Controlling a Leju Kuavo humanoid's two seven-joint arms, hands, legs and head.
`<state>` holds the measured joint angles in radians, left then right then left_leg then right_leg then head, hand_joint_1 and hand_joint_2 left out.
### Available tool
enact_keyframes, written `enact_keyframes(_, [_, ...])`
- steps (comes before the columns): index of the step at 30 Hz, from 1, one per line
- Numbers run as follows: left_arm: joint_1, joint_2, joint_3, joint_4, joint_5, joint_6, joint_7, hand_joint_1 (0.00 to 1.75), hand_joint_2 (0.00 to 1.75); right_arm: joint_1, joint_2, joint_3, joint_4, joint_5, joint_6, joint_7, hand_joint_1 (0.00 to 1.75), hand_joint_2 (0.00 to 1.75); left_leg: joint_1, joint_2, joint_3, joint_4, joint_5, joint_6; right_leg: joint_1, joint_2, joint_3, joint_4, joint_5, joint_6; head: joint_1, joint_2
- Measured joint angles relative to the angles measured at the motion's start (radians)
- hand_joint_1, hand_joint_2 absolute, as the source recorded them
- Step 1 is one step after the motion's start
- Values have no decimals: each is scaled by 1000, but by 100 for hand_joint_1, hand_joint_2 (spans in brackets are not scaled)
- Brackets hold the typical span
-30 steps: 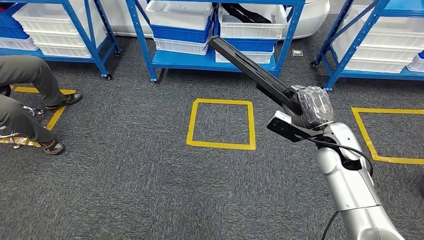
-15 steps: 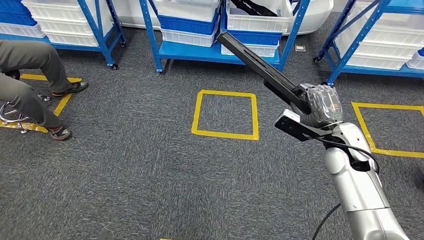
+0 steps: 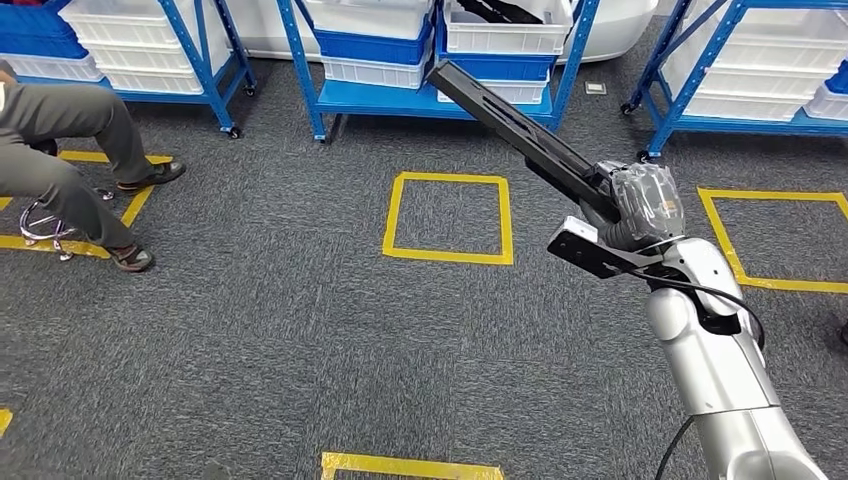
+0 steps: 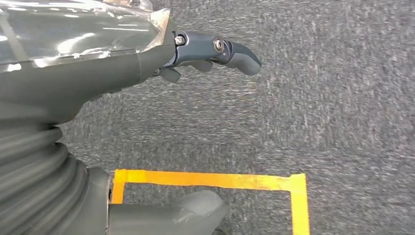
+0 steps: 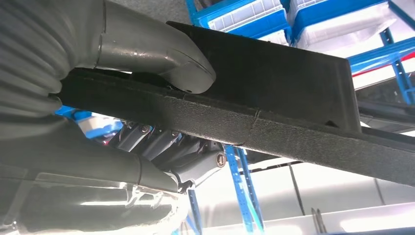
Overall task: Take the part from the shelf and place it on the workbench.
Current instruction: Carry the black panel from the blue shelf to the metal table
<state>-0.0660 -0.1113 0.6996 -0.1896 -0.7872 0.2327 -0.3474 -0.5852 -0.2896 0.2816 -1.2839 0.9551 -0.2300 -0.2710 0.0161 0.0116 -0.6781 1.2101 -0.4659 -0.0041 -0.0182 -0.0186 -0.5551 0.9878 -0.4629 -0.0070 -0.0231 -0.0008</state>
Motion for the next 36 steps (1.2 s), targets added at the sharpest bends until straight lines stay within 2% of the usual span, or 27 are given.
enact_keyframes(1, [-1, 1, 0, 0, 0, 0, 1, 0, 175, 2, -2, 1, 0, 4, -5, -3, 175, 175, -2, 13, 49, -68, 10, 3, 3, -4, -4, 2, 2, 3, 0, 0])
enact_keyframes(2, [-3, 2, 0, 0, -1, 0, 2, 0, 175, 3, -4, 1, 0, 8, -9, -4, 175, 175, -5, 24, 86, -123, 12, 6, 6, -10, -6, 4, 5, 7, 1, 0])
enact_keyframes(3, [-5, 3, 0, 0, -1, 0, 4, 0, 175, 3, -6, 3, 1, 13, -11, -5, 175, 175, -8, 32, 107, -160, 8, 10, 10, -16, -9, 6, 8, 12, 1, 0])
enact_keyframes(5, [-6, 5, 0, 0, -1, -1, 8, 0, 175, 5, -5, 9, 1, 22, -13, -5, 175, 175, -12, 24, 113, -192, 1, 24, 15, -32, -16, 8, 14, 23, 3, 0])
enact_keyframes(7, [-5, 5, 1, 0, 2, -1, 15, 0, 175, 6, 1, 18, 2, 32, -13, -5, 175, 175, -8, 9, 113, -212, 6, 41, 16, -29, -33, 27, 3, 30, 3, 0])
enact_keyframes(8, [-4, 5, 4, 0, 5, 0, 17, 0, 175, 5, 6, 24, 5, 36, -13, -5, 175, 175, -6, 2, 109, -218, 13, 49, 15, -20, -51, 62, -18, 29, 4, 0])
enact_keyframes(10, [-4, 6, 12, 0, 11, 5, 18, 0, 175, 1, 19, 40, 15, 46, -12, -5, 175, 175, -6, -13, 99, -220, 24, 58, 10, 1, -104, 184, -76, 22, 6, 0])
enact_keyframes(11, [-3, 7, 16, 0, 13, 7, 18, 0, 175, -1, 27, 48, 23, 52, -12, -4, 175, 175, -7, -22, 94, -220, 28, 59, 9, 6, -129, 247, -99, 20, 6, 0])
enact_keyframes(12, [-2, 7, 20, 0, 14, 8, 20, 0, 175, -2, 35, 56, 31, 57, -12, -2, 175, 175, -7, -31, 89, -219, 32, 58, 7, 7, -142, 283, -109, 23, 6, 0])
enact_keyframes(13, [-2, 7, 23, 0, 14, 9, 22, 0, 175, -4, 44, 64, 39, 61, -12, 0, 175, 175, -7, -41, 85, -219, 37, 57, 7, 9, -136, 282, -104, 28, 6, 0])
enact_keyframes(14, [-1, 7, 25, 0, 14, 9, 26, 0, 175, -8, 53, 70, 44, 64, -11, 1, 175, 175, -7, -52, 82, -218, 40, 54, 5, 12, -110, 240, -86, 36, 6, 0])
enact_keyframes(16, [-2, 7, 30, 0, 14, 10, 33, 0, 175, -21, 68, 81, 52, 66, -11, 2, 175, 175, -8, -72, 75, -214, 46, 47, -1, 36, -33, 102, -42, 47, 6, 0])
enact_keyframes(17, [-2, 7, 32, 0, 14, 10, 34, 0, 175, -29, 74, 85, 55, 67, -10, 2, 175, 175, -9, -80, 71, -211, 49, 41, -2, 47, -7, 50, -28, 46, 5, 0])
enact_keyframes(18, [-1, 7, 34, 0, 14, 10, 35, 0, 175, -35, 79, 89, 58, 67, -10, 3, 175, 175, -10, -88, 65, -210, 53, 35, -1, 54, 6, 23, -22, 42, 5, 0])
enact_keyframes(20, [3, 8, 38, 0, 14, 11, 35, 0, 175, -42, 89, 94, 62, 67, -9, 4, 175, 175, -9, -101, 55, -209, 61, 22, 3, 44, 4, 20, -18, 30, 4, 0])
enact_keyframes(21, [5, 9, 39, 0, 15, 11, 35, 0, 175, -43, 94, 96, 64, 67, -8, 5, 175, 175, -7, -99, 50, -207, 61, 17, 0, 37, 2, 20, -14, 23, 4, 0])
enact_keyframes(23, [9, 9, 42, 0, 15, 12, 36, 0, 175, -46, 102, 98, 66, 67, -8, 5, 175, 175, -6, -67, 30, -167, 32, 8, -5, 21, 0, 17, -6, 8, 1, 0])
enact_keyframes(25, [8, 9, 43, 0, 15, 12, 37, 0, 175, -48, 106, 100, 68, 68, -8, 4, 175, 175, -4, -30, -20, -52, -35, -1, -3, 4, -3, 17, -3, -2, -3, 0])
enact_keyframes(26, [7, 9, 43, 1, 16, 12, 40, 0, 175, -49, 107, 102, 71, 68, -6, 4, 175, 175, -3, -24, -49, 15, -65, -5, 0, -6, -5, 17, -2, -4, -3, 0])
enact_keyframes(27, [8, 9, 43, 1, 17, 12, 43, 0, 175, -50, 110, 104, 74, 69, -3, 4, 175, 175, -2, -20, -68, 62, -81, -7, 2, -16, -6, 17, -1, -5, -3, 0])
enact_keyframes(28, [8, 9, 44, 1, 19, 12, 48, 0, 175, -52, 115, 107, 78, 70, 0, 3, 175, 175, -2, -18, -71, 77, -80, -8, 4, -26, -8, 17, -1, -6, -3, 0])
enact_keyframes(29, [9, 10, 45, 1, 20, 13, 51, 0, 175, -55, 121, 112, 82, 72, 3, 3, 175, 175, -2, -14, -53, 50, -62, -7, 6, -35, -9, 18, 0, -7, -3, 0])
enact_keyframes(30, [9, 10, 46, 0, 21, 14, 52, 0, 175, -59, 128, 116, 86, 75, 5, 3, 175, 175, -3, -4, -16, -10, -33, -2, 7, -44, -9, 18, 0, -7, -4, 0])
enact_keyframes(32, [6, 11, 48, 0, 21, 16, 53, 0, 175, -71, 141, 124, 91, 81, 8, 8, 175, 175, -11, 36, 59, -142, 9, 11, 14, -62, -9, 18, -1, -6, -3, 0])
enact_keyframes(33, [5, 12, 49, 0, 21, 17, 55, 0, 175, -77, 146, 128, 93, 85, 9, 12, 175, 175, -16, 49, 80, -182, 19, 19, 18, -71, -10, 19, -1, -4, -2, 0])
enact_keyframes(34, [4, 12, 49, 0, 20, 17, 57, 0, 175, -81, 151, 131, 96, 89, 9, 16, 175, 175, -20, 53, 85, -198, 20, 24, 22, -81, -11, 19, -1, -2, -1, 0])
enact_keyframes(36, [4, 12, 51, 0, 18, 19, 65, 0, 175, -87, 163, 139, 99, 96, 9, 22, 175, 175, -20, 31, 81, -206, 28, 36, 26, -100, -13, 18, -2, 5, 0, 0])
